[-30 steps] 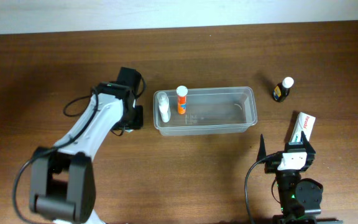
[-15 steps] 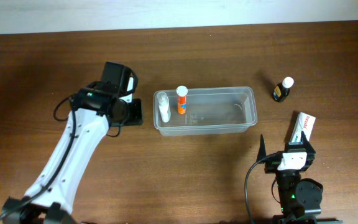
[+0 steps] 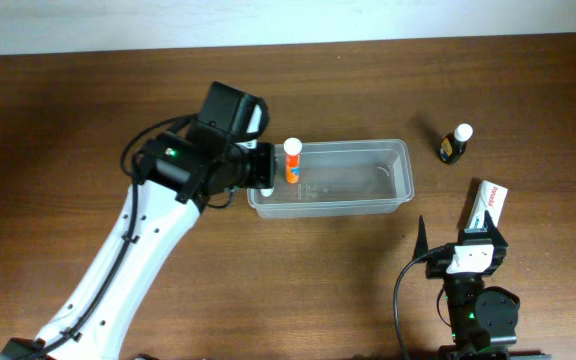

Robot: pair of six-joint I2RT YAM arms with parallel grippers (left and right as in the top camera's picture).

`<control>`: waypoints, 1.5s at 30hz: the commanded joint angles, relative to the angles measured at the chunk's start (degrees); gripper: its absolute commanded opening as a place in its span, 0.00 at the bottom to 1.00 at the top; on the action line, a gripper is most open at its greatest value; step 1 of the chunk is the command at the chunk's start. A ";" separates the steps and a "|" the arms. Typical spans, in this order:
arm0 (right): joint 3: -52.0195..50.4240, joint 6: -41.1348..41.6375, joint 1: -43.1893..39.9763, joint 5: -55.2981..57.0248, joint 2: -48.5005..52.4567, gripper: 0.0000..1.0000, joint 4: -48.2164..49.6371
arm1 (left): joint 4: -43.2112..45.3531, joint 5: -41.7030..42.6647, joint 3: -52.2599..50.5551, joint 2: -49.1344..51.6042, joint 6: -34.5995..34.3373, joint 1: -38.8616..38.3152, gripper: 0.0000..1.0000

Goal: Pack container
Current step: 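Lift the jar with the left gripper and carry it over the container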

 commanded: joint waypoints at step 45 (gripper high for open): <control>-0.28 0.90 0.44 0.90 -0.39 0.98 -0.44 | -7.82 -10.05 21.94 29.03 -3.78 -14.01 0.39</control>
